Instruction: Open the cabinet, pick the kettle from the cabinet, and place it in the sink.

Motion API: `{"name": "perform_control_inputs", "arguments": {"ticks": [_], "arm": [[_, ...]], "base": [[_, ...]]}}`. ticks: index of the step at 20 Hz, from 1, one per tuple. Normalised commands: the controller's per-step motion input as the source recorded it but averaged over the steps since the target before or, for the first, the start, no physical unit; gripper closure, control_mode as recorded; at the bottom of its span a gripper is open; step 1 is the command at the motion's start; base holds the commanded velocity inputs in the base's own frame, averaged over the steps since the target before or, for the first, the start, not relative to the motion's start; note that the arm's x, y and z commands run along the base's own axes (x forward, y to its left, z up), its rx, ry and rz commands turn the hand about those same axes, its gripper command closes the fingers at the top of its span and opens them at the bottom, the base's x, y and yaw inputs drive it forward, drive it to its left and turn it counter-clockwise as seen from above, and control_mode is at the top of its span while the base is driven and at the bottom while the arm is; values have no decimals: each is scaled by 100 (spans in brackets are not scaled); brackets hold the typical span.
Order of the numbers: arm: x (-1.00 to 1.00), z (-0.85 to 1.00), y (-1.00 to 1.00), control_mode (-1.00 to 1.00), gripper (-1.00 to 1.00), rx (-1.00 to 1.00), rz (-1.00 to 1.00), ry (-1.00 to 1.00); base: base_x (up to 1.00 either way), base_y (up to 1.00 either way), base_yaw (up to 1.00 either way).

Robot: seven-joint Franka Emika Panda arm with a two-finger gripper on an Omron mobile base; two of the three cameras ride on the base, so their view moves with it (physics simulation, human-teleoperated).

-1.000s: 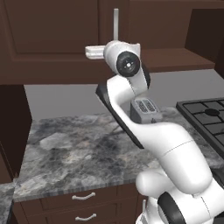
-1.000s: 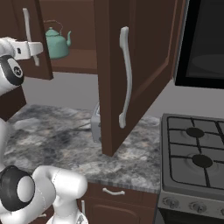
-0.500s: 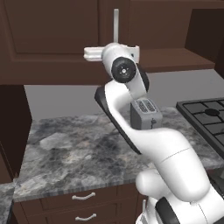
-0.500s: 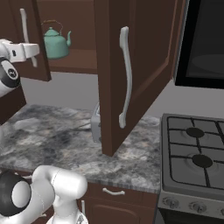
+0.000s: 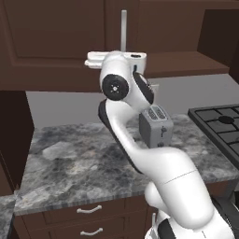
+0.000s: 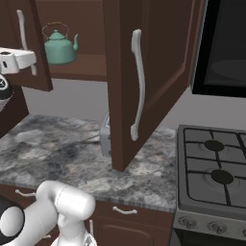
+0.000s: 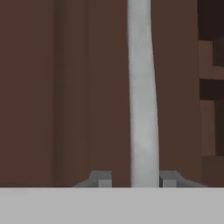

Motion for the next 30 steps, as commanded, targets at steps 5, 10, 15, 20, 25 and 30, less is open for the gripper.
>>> {"name": "perform_control_inputs", "arguments": {"ticks": [5,10,15,20,25,30], "arm": [[-27,8,43,-100,100,0,-24,0],[-28,10,40,-100,100,0,-22,6],[-35,8,35,-100,100,2,-15,5],[-44,3,33,-100,100,4,-5,0],[-46,0,34,-100,100,2,0,-1],[-45,0,39,-100,100,0,0,0]], "base": [[0,0,0],[0,0,0],[0,0,0],[0,0,0],[0,0,0],[0,0,0]]}}
